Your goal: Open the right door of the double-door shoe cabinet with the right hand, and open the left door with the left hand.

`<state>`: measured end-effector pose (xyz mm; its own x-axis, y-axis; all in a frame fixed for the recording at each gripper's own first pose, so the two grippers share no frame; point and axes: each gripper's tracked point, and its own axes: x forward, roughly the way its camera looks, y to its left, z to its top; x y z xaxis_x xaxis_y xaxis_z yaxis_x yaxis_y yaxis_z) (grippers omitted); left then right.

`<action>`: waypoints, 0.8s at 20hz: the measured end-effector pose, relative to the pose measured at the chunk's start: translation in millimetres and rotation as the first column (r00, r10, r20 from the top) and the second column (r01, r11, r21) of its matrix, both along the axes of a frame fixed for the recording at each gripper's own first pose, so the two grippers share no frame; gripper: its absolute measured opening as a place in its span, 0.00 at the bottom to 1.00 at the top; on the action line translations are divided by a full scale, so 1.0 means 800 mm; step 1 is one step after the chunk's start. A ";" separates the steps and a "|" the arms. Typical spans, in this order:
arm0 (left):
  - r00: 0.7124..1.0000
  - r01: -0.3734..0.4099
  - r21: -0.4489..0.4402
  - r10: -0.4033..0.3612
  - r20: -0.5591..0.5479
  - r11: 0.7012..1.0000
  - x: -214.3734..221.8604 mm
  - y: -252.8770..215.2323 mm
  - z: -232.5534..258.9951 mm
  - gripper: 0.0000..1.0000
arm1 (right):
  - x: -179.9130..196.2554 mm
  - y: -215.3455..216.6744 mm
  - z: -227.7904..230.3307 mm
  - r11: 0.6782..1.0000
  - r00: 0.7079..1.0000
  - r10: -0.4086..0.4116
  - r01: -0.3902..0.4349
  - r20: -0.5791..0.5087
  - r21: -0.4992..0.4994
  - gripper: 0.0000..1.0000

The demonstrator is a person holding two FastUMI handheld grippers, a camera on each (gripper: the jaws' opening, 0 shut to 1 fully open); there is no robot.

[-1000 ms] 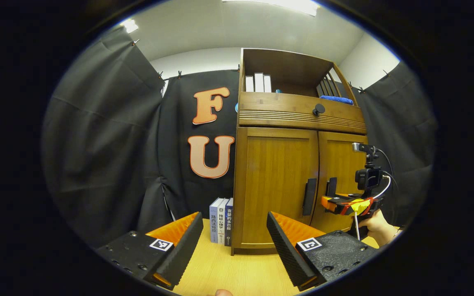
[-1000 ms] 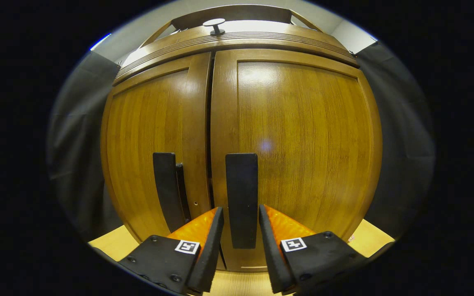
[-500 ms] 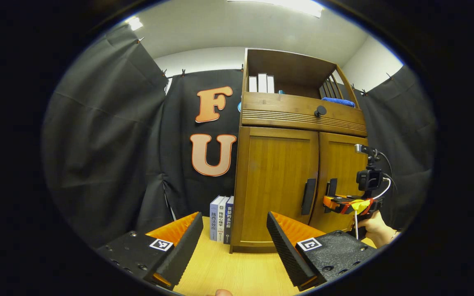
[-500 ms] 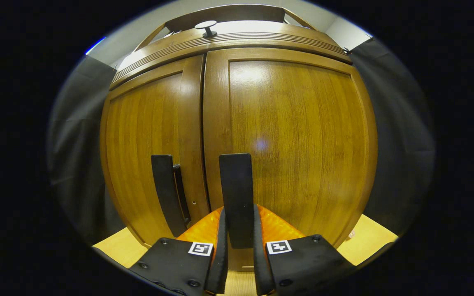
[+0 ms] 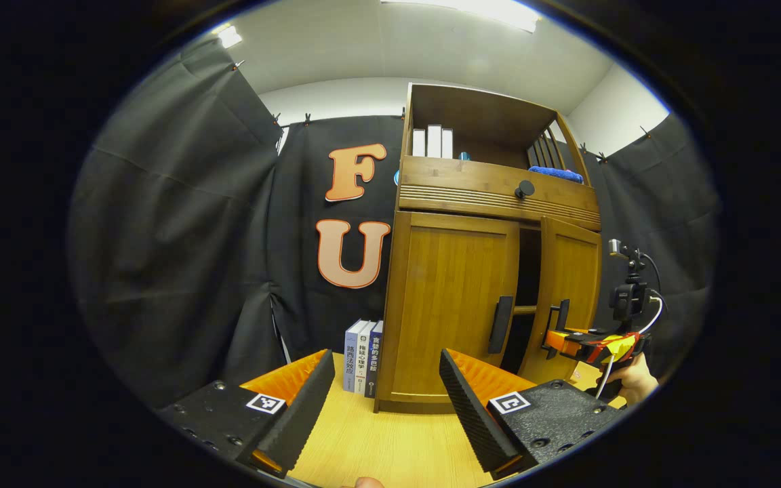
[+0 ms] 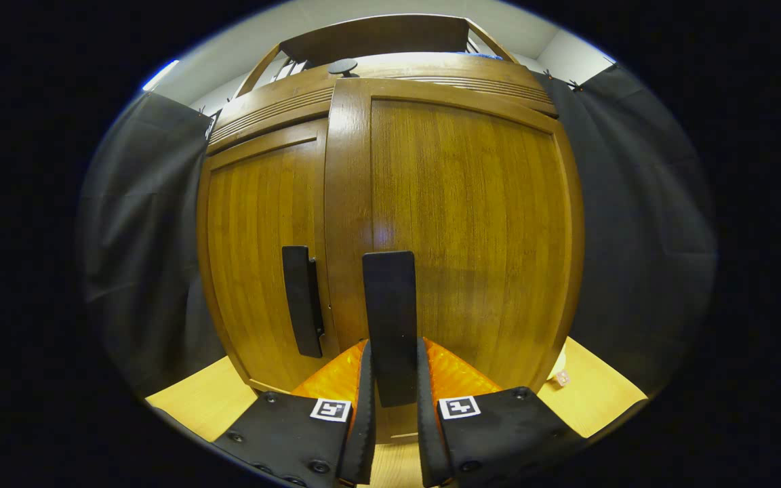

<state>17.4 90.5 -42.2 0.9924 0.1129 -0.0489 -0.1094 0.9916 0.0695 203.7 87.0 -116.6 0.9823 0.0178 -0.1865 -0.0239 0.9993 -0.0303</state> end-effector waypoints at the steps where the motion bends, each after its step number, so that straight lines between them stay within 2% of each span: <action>1: 1.000 0.000 0.004 0.000 0.000 1.000 -0.004 -0.001 0.001 0.94 | -0.006 -0.001 0.001 1.000 1.000 0.001 -0.001 0.000 0.002 0.39; 2: 1.000 0.000 0.006 0.000 -0.002 1.000 -0.006 -0.003 0.002 0.92 | -0.015 -0.003 0.002 1.000 1.000 0.003 -0.003 -0.003 -0.001 0.34; 3: 1.000 -0.002 0.007 0.002 -0.004 1.000 -0.009 -0.005 0.002 0.94 | -0.021 -0.007 0.002 1.000 1.000 0.007 -0.007 -0.003 -0.006 0.29; 8: 1.000 0.006 0.003 -0.006 -0.005 1.000 -0.021 -0.013 0.004 0.95 | -0.063 -0.026 0.011 1.000 1.000 0.009 -0.009 0.006 -0.008 0.34; 9: 1.000 0.008 0.000 -0.008 -0.003 1.000 -0.023 -0.014 0.006 0.92 | -0.069 -0.031 0.013 1.000 1.000 0.010 -0.010 0.006 -0.013 0.34; 10: 1.000 0.012 -0.002 -0.012 -0.002 1.000 -0.024 -0.017 0.007 0.92 | -0.075 -0.036 0.013 1.000 1.000 0.009 -0.009 0.008 -0.017 0.39; 11: 1.000 0.016 -0.004 -0.016 -0.001 1.000 -0.026 -0.020 0.007 0.92 | -0.082 -0.041 0.016 1.000 1.000 0.006 -0.006 0.009 -0.020 0.34; 13: 1.000 0.025 -0.006 -0.025 0.001 1.000 -0.030 -0.026 0.008 0.92 | -0.093 -0.048 0.017 1.000 1.000 0.000 0.001 0.011 -0.026 0.39; 15: 0.999 0.032 -0.007 -0.032 0.000 0.999 -0.034 -0.031 0.009 0.92 | -0.101 -0.056 0.022 0.999 1.000 -0.008 0.009 0.017 -0.035 0.29; 16: 0.999 0.035 -0.007 -0.035 -0.002 0.999 -0.036 -0.034 0.006 0.92 | -0.105 -0.059 0.023 0.999 1.000 -0.014 0.015 0.021 -0.043 0.34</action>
<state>-11.6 63.4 -37.1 0.9956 0.0781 -0.0518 -0.0748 0.9952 0.0632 120.0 39.6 -98.1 0.9860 -0.0038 -0.1665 -0.0087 0.9972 -0.0741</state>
